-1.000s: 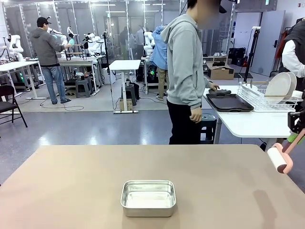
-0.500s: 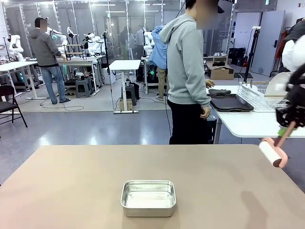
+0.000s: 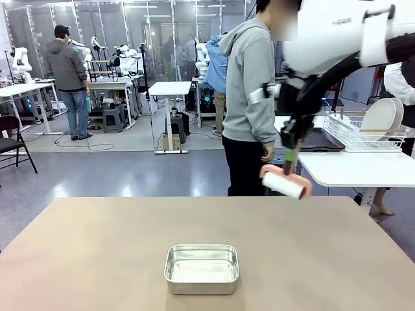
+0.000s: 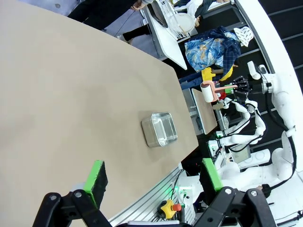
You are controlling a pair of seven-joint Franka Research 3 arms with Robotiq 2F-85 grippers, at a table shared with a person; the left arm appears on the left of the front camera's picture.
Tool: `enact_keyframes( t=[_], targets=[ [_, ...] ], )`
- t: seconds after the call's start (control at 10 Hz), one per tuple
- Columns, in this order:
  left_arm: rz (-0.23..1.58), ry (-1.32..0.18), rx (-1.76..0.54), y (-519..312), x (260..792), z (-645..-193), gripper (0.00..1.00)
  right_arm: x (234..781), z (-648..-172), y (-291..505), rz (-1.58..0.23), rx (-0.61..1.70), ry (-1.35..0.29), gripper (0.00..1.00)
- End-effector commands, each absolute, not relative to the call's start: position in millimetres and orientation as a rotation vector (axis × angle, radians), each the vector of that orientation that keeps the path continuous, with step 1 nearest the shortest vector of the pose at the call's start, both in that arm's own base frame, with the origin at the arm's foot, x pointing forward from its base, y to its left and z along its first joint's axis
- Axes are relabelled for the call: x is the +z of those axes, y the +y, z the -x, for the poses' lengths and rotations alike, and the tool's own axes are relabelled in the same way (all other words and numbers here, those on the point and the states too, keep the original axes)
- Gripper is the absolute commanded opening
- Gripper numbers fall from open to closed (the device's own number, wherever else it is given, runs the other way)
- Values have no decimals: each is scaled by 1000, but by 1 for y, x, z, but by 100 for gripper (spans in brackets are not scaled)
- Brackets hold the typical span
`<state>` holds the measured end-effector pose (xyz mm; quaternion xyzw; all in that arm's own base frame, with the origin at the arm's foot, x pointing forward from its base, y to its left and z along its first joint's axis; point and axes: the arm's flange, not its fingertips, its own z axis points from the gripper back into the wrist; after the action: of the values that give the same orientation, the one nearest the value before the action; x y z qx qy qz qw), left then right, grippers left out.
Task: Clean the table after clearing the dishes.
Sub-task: Place the Lint Roller back on top of the Airtight Container.
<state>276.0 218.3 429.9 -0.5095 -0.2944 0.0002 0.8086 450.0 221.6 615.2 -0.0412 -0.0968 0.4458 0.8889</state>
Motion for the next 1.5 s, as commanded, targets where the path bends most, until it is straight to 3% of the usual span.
enact_keyframes(
  t=[0.0, 0.5, 0.6, 0.7, 0.8, 1.4],
  targets=[
    [1099, -634, -8, 220, 431, -273, 100, 604, -434, 268, 95, 1232, -238, 21],
    [1099, -634, -8, 220, 431, -273, 100, 543, -349, 364, -76, 1626, -191, 21],
    [1099, -634, -8, 220, 431, -273, 100, 537, -348, 372, -116, 1613, -177, 21],
    [1099, -634, -8, 220, 431, -273, 100, 532, -360, 377, 84, 1497, -309, 21],
    [1099, -634, -8, 220, 431, -273, 100, 539, -345, 381, -72, 1603, -163, 21],
    [1099, -634, -8, 220, 431, -273, 100, 536, -348, 380, -55, 1588, -163, 21]
  ],
)
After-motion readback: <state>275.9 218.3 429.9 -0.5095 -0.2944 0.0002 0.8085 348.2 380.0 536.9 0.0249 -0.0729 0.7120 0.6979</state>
